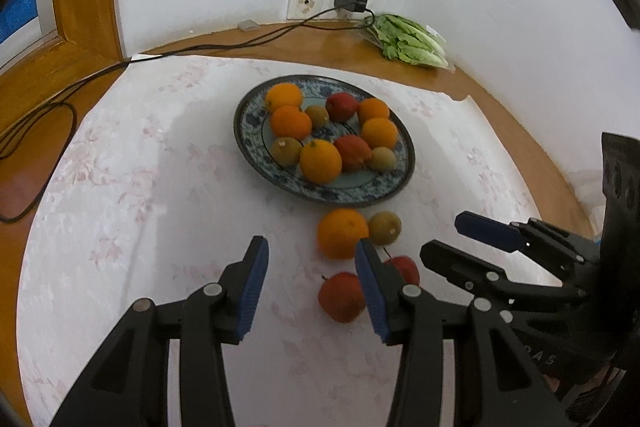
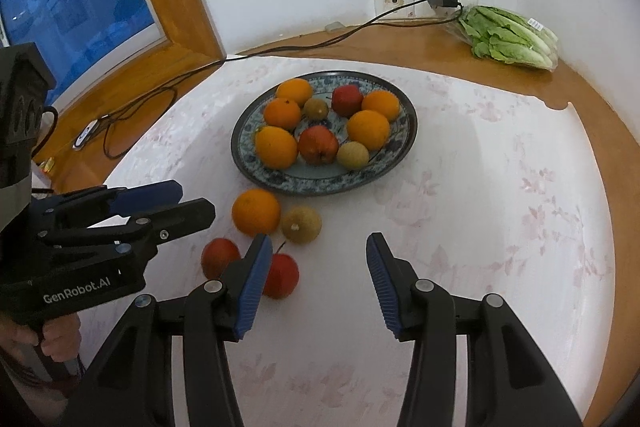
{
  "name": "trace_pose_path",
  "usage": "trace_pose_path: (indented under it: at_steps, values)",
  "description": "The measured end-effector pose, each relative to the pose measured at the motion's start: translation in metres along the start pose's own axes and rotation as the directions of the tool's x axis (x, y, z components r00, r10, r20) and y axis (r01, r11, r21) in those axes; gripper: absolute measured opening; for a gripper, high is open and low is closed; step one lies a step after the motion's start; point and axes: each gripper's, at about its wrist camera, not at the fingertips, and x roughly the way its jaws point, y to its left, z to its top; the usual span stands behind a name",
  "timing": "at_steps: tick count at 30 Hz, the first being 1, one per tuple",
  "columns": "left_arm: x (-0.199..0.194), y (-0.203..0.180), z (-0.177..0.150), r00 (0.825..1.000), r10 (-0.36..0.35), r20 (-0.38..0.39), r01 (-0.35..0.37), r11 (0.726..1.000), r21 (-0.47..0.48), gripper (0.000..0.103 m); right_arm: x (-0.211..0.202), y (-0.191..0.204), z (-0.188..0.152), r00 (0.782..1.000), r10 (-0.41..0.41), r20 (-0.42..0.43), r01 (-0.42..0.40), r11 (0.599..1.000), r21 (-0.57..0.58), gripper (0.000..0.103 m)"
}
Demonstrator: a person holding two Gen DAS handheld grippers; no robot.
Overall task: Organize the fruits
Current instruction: 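Withdraw both open tools from the plate back to the fruit pile, then grasp a red apple with the right tool while the left tool grasps another red apple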
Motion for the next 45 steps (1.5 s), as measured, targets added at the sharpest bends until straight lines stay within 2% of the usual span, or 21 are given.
trace_pose_path:
  at_steps: [4,23,28,34,39,45]
  values:
    - [0.002,-0.003,-0.005,1.000,-0.007,-0.014,0.007,1.000,0.006,0.047,-0.002,0.000,-0.004,1.000,0.001,0.004,-0.001,1.000,0.012,0.056]
    - [0.012,-0.008,-0.020,0.997,-0.064,-0.041,0.065,0.998,0.013,0.049,-0.001,-0.008,-0.017,1.000,0.014,-0.022,-0.013,0.997,0.072,0.056]
    - [0.013,-0.009,-0.023,0.995,-0.085,-0.051,0.086,0.996,0.010,0.049,-0.001,-0.014,-0.018,1.000,-0.001,-0.025,0.003,0.995,0.099,0.061]
    - [0.018,-0.010,-0.026,0.990,-0.126,-0.061,0.126,0.992,0.002,0.044,-0.002,-0.019,-0.020,1.000,0.013,-0.023,-0.010,0.992,0.123,0.066]
    - [0.023,-0.012,-0.026,0.983,-0.170,-0.065,0.169,0.986,-0.009,0.034,-0.003,-0.021,-0.021,0.999,0.036,-0.017,-0.033,0.990,0.138,0.066]
    - [0.022,-0.012,-0.026,0.987,-0.153,-0.053,0.153,0.988,-0.004,0.033,-0.003,-0.020,-0.021,0.999,0.040,-0.019,-0.037,0.989,0.145,0.066]
